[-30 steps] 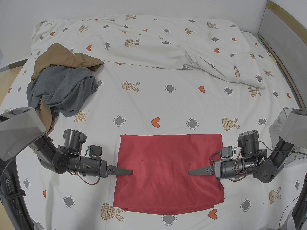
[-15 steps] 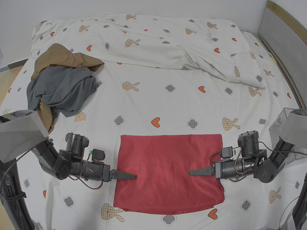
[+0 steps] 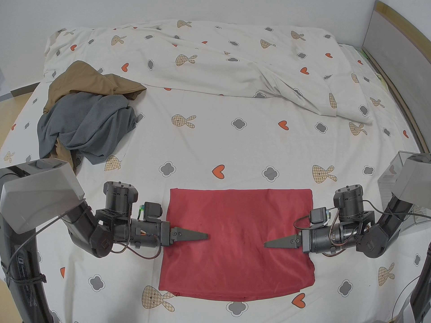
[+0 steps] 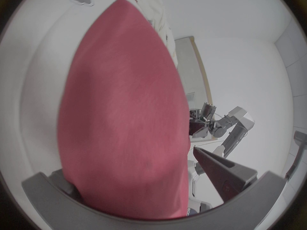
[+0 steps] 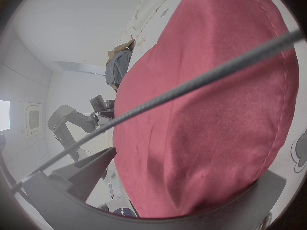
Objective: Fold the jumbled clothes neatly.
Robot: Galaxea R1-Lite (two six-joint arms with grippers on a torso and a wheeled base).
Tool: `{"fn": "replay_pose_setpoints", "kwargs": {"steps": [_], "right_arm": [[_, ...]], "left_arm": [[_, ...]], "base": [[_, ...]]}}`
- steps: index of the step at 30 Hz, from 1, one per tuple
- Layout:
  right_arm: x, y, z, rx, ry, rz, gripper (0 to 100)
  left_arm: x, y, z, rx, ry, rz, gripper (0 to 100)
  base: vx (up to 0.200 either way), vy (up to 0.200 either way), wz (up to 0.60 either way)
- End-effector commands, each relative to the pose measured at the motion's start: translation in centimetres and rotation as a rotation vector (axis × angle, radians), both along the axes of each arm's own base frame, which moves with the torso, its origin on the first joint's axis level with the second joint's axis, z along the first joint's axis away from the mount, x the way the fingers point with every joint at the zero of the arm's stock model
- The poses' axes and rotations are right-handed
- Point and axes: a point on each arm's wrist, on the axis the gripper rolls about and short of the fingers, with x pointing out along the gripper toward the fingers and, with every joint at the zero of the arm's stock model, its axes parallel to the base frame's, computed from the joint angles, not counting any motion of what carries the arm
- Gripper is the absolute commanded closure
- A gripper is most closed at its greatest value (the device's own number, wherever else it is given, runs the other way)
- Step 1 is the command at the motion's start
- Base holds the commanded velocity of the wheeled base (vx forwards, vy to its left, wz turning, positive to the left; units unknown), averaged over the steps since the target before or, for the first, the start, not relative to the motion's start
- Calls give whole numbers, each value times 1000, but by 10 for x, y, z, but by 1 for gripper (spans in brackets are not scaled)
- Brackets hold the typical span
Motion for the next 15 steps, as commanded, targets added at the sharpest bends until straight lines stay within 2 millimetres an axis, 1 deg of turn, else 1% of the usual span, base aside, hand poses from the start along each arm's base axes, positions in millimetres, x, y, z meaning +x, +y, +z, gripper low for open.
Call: {"fn": "replay_pose_setpoints", "kwargs": {"steps": [1,4,10,15], "right_arm": [[-1,2,1,1,-1,8,0],[0,3,1,1,-4,8,0],[1,14,2,7,-16,39,0],[3,18,0,5,-19,47,0]], "left_arm": [[6,-21,-12,-51,4,-15,0],[4,-21,-13,-67,5,-8,0],[3,-19,-12,-71,17,0,0],[-1,-17,-13,-67,28,0,0]], "base": [[0,0,0],[0,0,0],[0,0,0],[0,0,0]]}}
